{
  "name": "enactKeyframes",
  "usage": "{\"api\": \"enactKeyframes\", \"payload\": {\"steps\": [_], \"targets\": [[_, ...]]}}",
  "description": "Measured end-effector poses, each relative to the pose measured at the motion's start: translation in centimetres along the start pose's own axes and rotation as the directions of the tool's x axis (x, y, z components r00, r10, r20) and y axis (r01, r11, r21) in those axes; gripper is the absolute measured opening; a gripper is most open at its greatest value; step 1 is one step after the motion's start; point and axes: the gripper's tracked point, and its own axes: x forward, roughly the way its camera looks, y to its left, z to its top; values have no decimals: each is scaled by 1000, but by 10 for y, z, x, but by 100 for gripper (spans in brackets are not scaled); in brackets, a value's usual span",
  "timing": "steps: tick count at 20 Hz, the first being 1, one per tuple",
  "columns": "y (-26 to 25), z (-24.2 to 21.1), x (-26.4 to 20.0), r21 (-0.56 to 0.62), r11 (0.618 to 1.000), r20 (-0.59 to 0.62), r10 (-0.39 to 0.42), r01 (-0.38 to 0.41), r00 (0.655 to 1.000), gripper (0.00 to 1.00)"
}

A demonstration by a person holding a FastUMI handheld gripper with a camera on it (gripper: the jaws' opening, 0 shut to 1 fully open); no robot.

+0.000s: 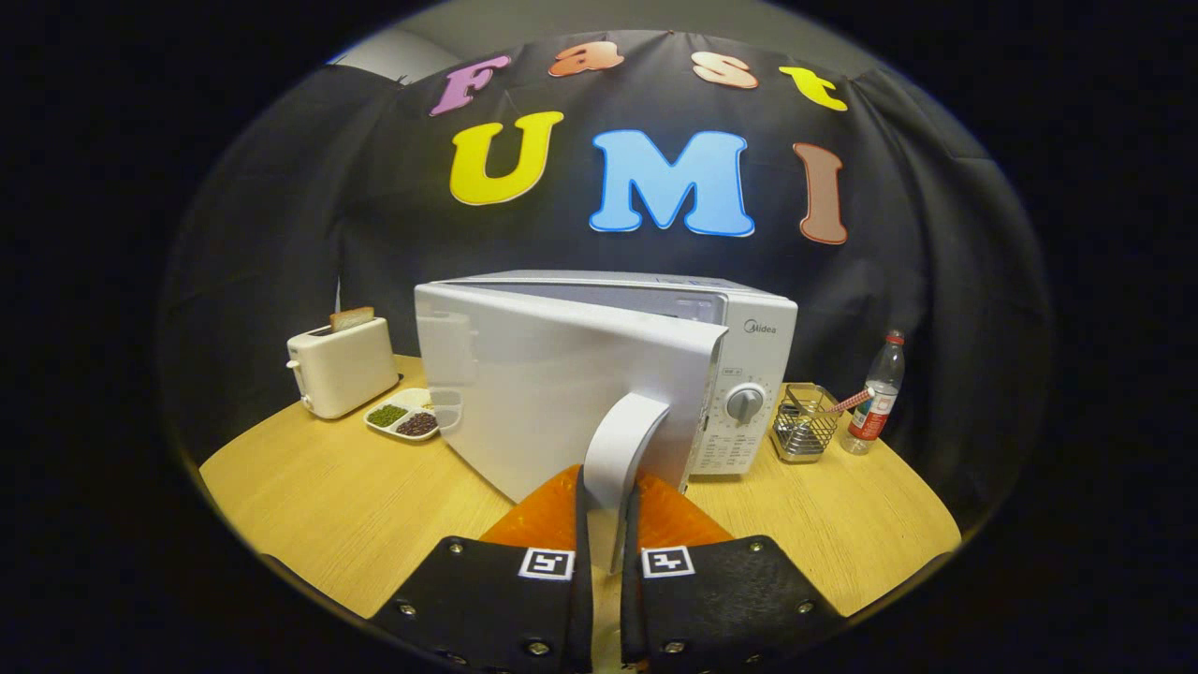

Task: Open the microwave, put the food inside, and close the microwave door.

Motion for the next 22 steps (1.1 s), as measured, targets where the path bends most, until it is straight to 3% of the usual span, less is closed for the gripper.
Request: {"api": "enactKeyframes", "payload": {"steps": [8,15,22], "targets": [[88,-11,-55,29,1000,121,0,-4,993,12],[187,-11,-74,-97,994,229,-18,41,973,11],[222,-10,-72,-66,987,205,-127,143,971,12]]}}
